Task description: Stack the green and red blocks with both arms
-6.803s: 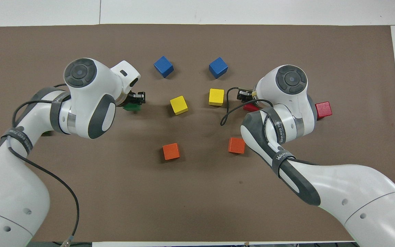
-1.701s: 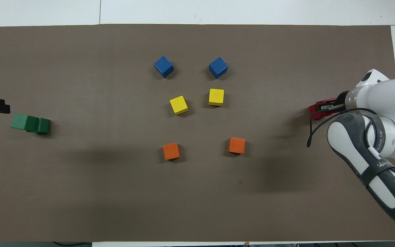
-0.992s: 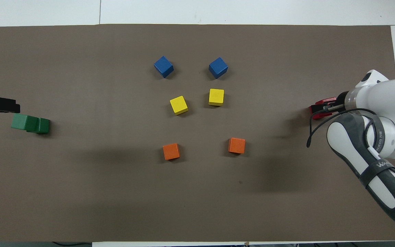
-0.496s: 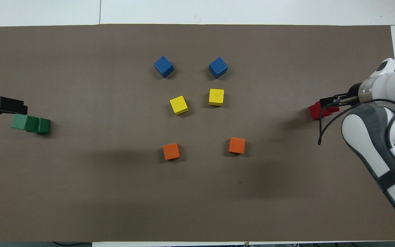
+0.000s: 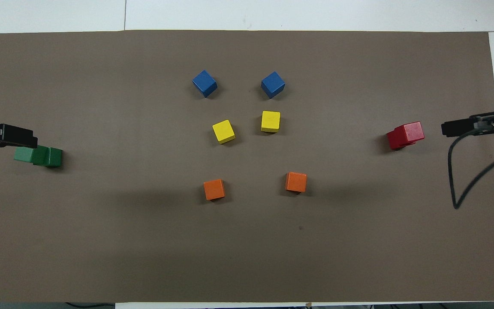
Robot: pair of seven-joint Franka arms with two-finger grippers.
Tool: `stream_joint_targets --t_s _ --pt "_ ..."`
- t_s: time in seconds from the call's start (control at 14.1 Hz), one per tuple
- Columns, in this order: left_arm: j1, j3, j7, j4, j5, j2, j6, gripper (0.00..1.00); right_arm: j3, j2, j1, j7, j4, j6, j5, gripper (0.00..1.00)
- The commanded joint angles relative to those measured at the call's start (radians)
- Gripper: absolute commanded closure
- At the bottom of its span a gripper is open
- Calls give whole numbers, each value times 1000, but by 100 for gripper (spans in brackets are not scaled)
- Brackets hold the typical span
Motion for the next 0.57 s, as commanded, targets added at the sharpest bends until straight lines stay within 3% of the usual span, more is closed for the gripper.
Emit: stream_joint_targets --t_s 0.0,0.21,0.5 --pt "-31 28 -23 33 0 16 -41 0 3 -45 -1 27 0 -61 9 0" --pt "-33 28 -24 36 -1 16 -49 0 2 -43 -4 33 10 -92 9 0" --pt "-31 28 -23 66 -3 20 -92 0 3 24 2 80 117 -187 9 0"
